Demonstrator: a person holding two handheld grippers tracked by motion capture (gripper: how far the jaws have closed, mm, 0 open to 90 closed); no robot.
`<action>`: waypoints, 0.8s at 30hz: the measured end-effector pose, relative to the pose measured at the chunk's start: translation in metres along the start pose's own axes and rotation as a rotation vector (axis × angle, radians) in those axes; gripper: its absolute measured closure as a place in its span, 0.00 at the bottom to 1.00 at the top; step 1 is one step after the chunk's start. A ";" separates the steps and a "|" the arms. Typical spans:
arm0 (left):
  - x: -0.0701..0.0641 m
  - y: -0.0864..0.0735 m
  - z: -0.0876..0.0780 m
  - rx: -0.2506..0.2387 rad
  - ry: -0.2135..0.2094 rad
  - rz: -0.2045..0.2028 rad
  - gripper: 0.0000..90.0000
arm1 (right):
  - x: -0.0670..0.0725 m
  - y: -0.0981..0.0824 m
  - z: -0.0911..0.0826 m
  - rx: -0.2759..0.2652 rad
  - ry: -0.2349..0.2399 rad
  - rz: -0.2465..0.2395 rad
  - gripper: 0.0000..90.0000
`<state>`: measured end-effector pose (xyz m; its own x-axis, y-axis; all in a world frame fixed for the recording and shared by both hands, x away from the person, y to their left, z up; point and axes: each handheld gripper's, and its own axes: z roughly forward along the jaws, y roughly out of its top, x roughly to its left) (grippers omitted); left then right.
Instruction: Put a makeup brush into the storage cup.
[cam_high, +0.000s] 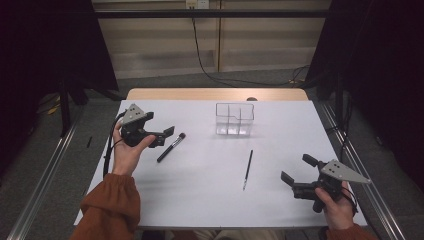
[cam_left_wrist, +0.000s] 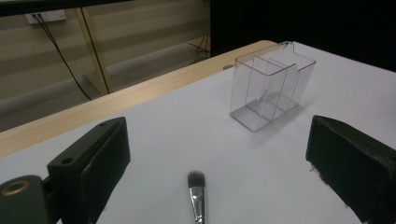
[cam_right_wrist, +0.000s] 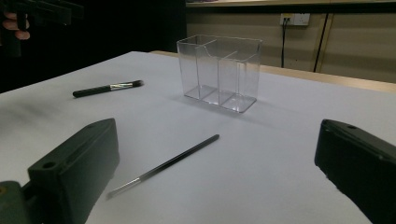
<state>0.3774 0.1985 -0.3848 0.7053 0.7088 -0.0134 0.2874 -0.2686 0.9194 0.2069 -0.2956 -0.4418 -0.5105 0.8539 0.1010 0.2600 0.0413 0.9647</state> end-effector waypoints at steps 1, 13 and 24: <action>0.001 0.001 0.002 0.001 -0.001 -0.006 0.07 | 0.000 0.000 0.000 -0.001 0.001 0.001 0.00; 0.008 0.009 0.016 0.134 0.003 0.008 0.09 | 0.000 0.000 0.001 0.002 0.003 0.001 0.00; 0.010 0.007 0.026 0.382 -0.009 0.040 0.11 | 0.000 0.000 0.001 0.007 0.002 0.000 0.00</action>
<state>0.4035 0.1865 -0.3885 0.7261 0.6874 0.0144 0.4791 -0.5209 0.7065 0.2078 -0.2947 -0.4424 -0.5118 0.8531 0.1014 0.2657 0.0450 0.9630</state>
